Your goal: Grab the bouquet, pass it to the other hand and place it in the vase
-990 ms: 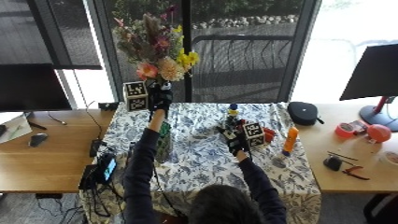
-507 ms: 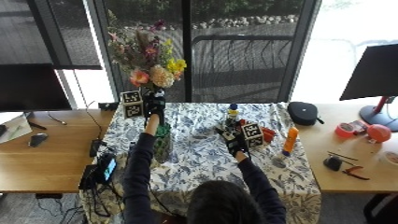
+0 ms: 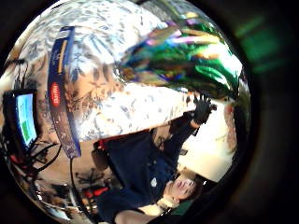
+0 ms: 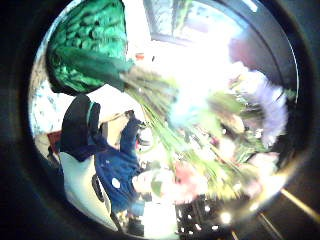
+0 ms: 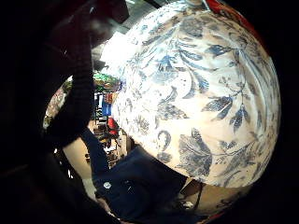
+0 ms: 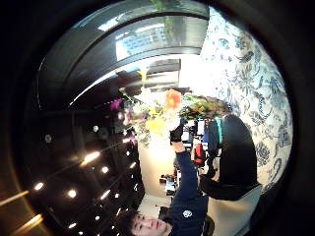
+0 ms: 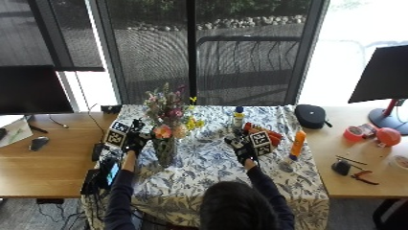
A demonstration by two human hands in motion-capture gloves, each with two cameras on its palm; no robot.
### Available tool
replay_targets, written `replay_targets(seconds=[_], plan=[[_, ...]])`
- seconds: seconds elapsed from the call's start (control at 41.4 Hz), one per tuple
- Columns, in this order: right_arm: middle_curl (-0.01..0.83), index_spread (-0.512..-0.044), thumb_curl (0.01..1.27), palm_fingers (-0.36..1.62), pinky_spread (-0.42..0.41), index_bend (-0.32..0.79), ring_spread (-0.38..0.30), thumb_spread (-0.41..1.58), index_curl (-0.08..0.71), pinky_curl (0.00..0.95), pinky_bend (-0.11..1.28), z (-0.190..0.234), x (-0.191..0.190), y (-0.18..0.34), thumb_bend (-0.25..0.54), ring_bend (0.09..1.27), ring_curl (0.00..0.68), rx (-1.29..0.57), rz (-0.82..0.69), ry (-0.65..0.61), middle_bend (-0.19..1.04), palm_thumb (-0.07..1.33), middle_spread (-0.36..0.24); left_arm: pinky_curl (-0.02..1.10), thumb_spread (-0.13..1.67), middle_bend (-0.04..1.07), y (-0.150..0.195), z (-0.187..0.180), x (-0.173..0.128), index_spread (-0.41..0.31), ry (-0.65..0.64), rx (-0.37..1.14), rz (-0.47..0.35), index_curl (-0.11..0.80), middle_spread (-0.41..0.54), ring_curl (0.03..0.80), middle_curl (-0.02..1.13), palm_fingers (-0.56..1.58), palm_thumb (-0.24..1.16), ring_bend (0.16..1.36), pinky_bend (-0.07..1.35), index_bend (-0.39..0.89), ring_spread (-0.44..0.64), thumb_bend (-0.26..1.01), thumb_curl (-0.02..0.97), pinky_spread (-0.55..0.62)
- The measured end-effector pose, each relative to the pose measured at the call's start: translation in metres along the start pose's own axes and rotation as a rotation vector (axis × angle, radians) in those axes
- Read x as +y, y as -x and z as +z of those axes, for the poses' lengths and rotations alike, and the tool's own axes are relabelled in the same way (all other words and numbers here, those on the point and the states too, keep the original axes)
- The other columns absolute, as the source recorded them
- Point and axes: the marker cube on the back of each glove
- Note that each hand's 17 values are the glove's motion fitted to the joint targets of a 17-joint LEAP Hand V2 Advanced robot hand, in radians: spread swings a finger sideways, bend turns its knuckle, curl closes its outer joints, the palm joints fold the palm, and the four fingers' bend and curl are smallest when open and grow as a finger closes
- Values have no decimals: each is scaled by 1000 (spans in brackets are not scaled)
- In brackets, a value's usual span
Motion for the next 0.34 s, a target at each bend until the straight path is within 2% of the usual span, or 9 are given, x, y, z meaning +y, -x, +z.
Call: replay_targets(seconds=[0.072, 0.121, 0.217, 0.338], plan=[[312, -307, 451, 202, 270, 163, 116, 1191, 267, 368, 651, -2, 1, 2, -8, 391, 333, 86, 266, -103, 163, 879, 60, 301, 1041, 107, 2, -10, 6, 88, -43, 13, 11, 403, 306, 330, 412, -266, 824, 375, 249, 42, 401, 4, 370, 435], [309, -301, 451, 205, 269, 163, 116, 1191, 270, 366, 649, -2, 1, 0, -10, 388, 331, 110, 332, -130, 162, 882, 60, 301, 1040, 117, 1, -15, 8, 99, -60, 14, 19, 378, 332, 324, 394, -261, 830, 376, 247, 48, 435, -4, 374, 454], [303, -296, 455, 211, 269, 167, 117, 1188, 280, 363, 644, -3, -3, -5, -9, 382, 328, 120, 227, -114, 159, 890, 60, 303, 1047, 126, -6, -23, 12, 113, -98, 9, 33, 336, 371, 316, 361, -250, 831, 379, 246, 57, 484, -13, 377, 476], [295, -290, 458, 219, 269, 171, 117, 1185, 291, 359, 637, 0, -3, 0, -12, 377, 324, 32, 146, -42, 156, 895, 60, 303, 1054, 135, -17, -27, 21, 123, -106, -7, 40, 294, 392, 310, 330, -238, 840, 380, 235, 70, 523, -15, 379, 495]])
